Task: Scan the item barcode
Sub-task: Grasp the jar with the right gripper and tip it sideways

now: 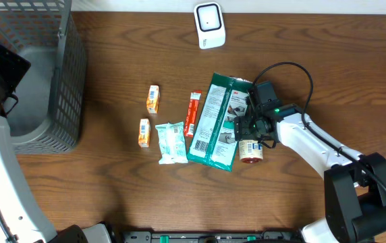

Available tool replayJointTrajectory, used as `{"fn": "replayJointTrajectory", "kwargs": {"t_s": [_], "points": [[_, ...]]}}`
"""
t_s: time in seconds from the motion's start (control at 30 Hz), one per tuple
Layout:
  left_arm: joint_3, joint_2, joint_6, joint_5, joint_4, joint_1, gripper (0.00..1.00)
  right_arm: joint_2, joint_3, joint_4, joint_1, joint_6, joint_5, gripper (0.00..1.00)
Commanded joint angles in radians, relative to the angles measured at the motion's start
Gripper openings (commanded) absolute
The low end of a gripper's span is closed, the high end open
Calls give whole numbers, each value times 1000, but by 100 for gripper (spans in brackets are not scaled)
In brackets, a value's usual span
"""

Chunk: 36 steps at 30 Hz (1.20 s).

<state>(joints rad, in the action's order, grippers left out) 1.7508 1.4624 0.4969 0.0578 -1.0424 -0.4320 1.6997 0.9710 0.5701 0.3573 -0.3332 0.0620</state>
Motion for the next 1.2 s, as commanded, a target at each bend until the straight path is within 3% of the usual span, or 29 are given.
{"fn": "replayJointTrajectory", "kwargs": {"t_s": [0.0, 0.27, 0.57, 1.0, 1.17], "points": [[3, 2, -6, 5, 1, -3, 88, -13, -3, 0, 3, 24, -12, 82], [3, 2, -6, 5, 0, -3, 88, -13, -3, 5, 3, 64, -13, 78], [3, 2, -6, 5, 1, -3, 88, -14, -1, 6, 3, 69, -12, 59], [3, 2, -6, 5, 1, -3, 88, -157, 16, 41, 3, 99, -19, 52], [3, 2, -6, 5, 1, -3, 88, -235, 16, 87, 3, 100, -117, 52]]}}
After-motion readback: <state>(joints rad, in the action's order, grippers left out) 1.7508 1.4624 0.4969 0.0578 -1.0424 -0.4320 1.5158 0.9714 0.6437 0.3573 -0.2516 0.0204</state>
